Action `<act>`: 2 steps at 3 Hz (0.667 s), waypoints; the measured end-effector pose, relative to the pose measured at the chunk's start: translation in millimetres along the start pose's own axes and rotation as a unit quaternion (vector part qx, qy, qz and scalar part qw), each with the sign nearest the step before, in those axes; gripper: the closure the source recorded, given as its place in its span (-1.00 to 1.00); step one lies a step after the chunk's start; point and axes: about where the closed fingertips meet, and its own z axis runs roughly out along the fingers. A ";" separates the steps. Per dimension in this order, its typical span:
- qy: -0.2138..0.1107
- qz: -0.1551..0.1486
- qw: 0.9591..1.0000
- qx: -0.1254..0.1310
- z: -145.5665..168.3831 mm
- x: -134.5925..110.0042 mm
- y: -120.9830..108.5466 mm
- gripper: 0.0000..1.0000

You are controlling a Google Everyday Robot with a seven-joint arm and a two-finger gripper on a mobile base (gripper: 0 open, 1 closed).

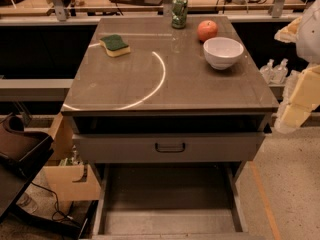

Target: Place sponge into middle drawer

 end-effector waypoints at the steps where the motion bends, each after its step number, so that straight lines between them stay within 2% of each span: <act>1: -0.002 0.001 1.000 0.005 -0.9 -1.3 -1.0 -1.00; 2: -0.013 0.023 0.999 0.031 7.2 -7.2 -10.0 -1.00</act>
Offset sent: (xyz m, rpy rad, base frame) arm 0.0822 0.0200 -0.0189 0.1811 -0.3308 -0.3026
